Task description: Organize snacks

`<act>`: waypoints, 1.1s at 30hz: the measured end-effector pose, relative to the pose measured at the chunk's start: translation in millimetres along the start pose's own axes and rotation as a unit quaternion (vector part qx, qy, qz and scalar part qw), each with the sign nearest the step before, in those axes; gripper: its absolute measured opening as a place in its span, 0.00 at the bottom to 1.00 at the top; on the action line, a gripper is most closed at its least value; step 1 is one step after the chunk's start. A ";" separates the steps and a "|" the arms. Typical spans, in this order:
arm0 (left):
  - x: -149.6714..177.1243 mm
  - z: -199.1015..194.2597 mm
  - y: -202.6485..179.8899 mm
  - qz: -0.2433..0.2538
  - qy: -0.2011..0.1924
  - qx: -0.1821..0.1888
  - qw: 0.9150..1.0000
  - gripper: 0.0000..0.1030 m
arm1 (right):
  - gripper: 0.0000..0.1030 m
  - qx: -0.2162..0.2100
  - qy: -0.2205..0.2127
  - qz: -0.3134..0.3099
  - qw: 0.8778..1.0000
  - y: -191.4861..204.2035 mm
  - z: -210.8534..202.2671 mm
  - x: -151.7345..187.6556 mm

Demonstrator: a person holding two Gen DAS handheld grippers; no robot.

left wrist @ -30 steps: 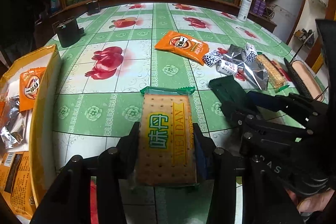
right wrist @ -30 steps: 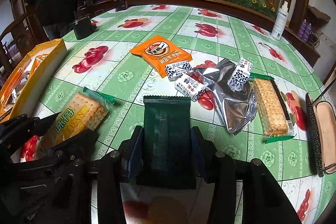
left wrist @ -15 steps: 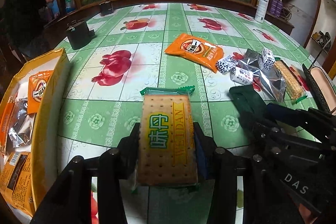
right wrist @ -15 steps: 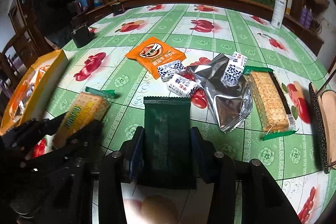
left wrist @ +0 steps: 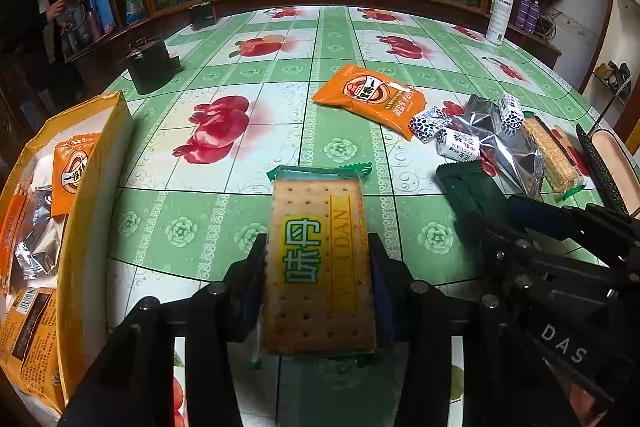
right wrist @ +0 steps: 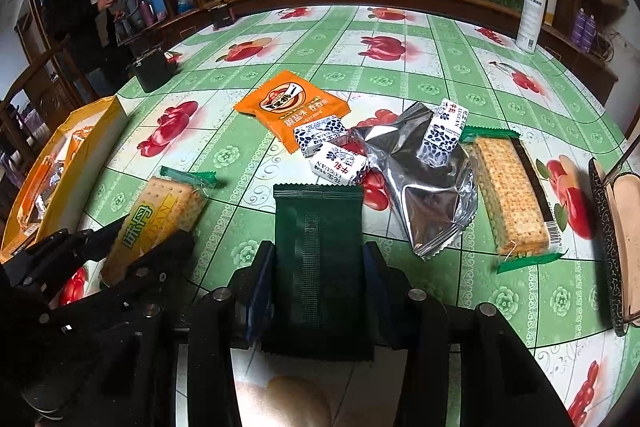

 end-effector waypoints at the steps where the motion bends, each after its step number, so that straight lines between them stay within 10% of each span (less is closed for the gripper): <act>1: -0.1 0.0 -0.6 0.000 0.000 0.000 1.000 0.44 | 0.46 0.000 0.000 0.000 1.000 -0.1 0.1 0.2; 33: 2.1 -3.5 0.1 -0.001 -0.004 0.018 1.000 0.44 | 0.46 0.003 -0.023 0.040 0.999 -11.9 2.7 -0.7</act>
Point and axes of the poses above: each gripper's, at about its wrist camera, not at the fingertips, and z roughly the way its jaws point, y to its left, x to its underside, the point moved 3 cm from there along z, roughly the way its jaws point, and after that the axes turned 15 degrees about x, right-handed, at the moved point
